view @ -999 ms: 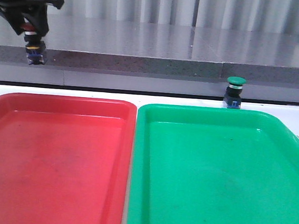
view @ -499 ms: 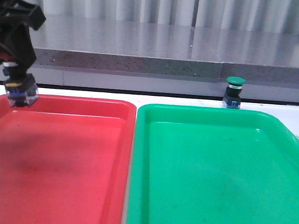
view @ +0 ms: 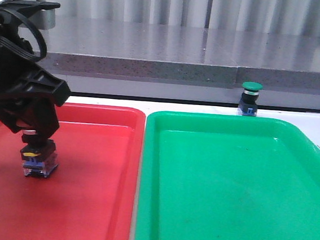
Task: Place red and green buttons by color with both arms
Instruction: 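Carry the red button into the red tray and lower it, then open the left gripper and withdraw it upward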
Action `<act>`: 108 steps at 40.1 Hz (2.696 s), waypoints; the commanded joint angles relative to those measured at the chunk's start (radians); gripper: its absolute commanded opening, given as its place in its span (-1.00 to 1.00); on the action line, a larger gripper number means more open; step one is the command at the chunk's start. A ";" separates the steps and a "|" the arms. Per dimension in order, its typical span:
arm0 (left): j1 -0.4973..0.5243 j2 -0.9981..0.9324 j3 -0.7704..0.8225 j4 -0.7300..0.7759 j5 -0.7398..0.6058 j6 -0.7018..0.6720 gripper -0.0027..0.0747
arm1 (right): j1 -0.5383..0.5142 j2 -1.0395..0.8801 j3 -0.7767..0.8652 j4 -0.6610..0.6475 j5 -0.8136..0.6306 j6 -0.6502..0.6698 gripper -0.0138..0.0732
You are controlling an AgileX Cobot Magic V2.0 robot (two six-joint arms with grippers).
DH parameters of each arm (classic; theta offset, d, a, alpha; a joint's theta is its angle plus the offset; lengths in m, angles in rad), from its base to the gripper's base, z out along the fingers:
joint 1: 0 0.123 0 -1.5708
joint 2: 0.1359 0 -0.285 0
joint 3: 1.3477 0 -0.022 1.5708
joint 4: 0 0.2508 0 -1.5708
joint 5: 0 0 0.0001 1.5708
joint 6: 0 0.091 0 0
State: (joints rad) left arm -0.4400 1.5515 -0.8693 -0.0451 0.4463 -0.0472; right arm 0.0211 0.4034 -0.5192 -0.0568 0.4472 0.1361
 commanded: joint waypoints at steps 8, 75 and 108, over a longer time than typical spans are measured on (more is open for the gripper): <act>-0.009 -0.028 -0.022 -0.006 -0.008 -0.014 0.02 | -0.006 0.014 -0.035 -0.003 -0.075 -0.009 0.81; 0.420 -1.465 0.478 -0.019 -0.040 -0.014 -0.98 | -0.006 0.014 -0.035 -0.003 -0.075 -0.009 0.81; 0.420 -1.478 0.478 -0.019 -0.044 -0.014 -0.98 | -0.006 0.182 -0.059 -0.011 -0.226 -0.009 0.81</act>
State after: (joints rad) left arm -0.0209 0.0623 -0.3659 -0.0548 0.4892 -0.0523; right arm 0.0211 0.4895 -0.5279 -0.0568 0.3562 0.1361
